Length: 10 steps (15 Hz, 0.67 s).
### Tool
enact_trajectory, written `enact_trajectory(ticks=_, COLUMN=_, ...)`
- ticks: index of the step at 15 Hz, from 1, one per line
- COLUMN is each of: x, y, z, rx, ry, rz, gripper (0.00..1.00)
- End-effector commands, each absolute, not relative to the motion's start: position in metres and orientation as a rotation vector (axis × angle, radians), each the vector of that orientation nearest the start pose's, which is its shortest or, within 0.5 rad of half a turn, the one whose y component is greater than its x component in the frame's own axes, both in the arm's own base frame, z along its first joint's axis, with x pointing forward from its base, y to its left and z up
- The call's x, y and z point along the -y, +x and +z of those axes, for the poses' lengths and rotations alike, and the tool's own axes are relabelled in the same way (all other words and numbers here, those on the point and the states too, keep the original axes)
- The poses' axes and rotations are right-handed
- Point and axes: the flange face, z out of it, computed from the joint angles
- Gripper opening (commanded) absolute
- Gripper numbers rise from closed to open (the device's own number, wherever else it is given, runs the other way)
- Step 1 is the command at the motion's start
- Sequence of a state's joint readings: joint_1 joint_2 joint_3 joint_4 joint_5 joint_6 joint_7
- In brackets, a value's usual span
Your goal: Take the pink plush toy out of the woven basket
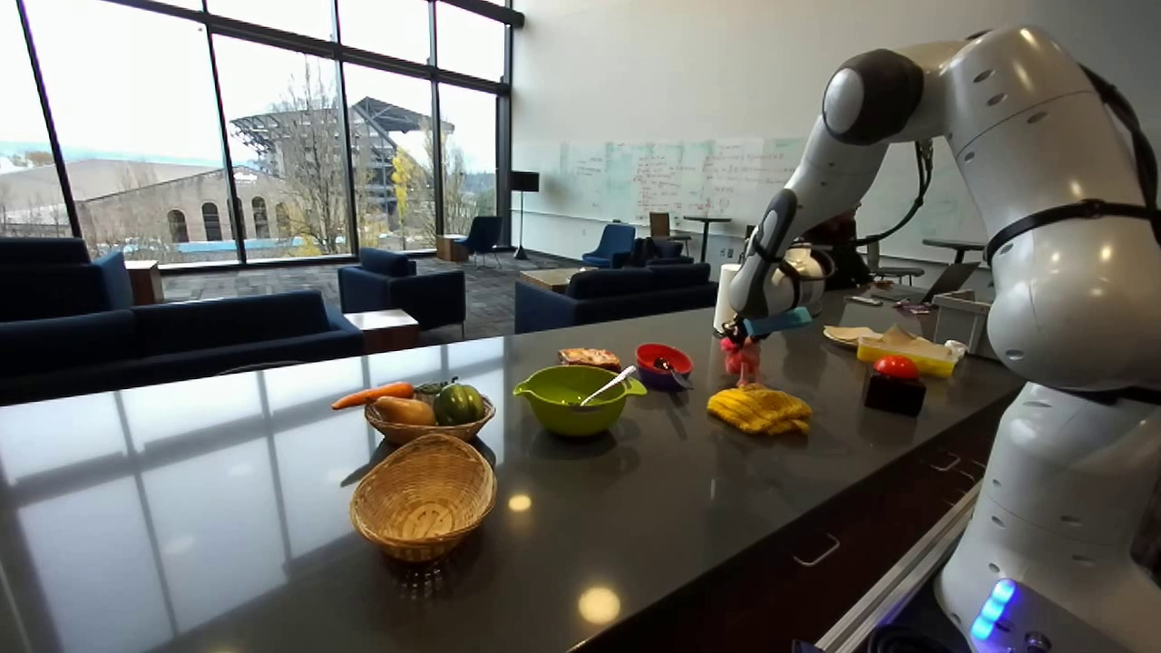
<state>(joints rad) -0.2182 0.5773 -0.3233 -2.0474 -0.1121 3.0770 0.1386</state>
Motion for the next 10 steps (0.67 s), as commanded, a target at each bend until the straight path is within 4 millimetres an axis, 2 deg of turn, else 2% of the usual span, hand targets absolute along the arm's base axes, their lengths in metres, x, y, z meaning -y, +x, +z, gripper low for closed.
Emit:
enact_trajectory(ticks=1, x=0.312, y=0.559, z=0.207, rx=-0.796, ry=-3.251, rz=-0.784, gripper=0.06)
enact_trajectory(ticks=8, x=0.316, y=0.564, z=0.184, rx=-0.79, ry=-3.267, rz=-0.8, gripper=0.06)
enact_trajectory(ticks=10, x=0.318, y=0.564, z=0.183, rx=-0.787, ry=-3.271, rz=-0.807, gripper=0.06)
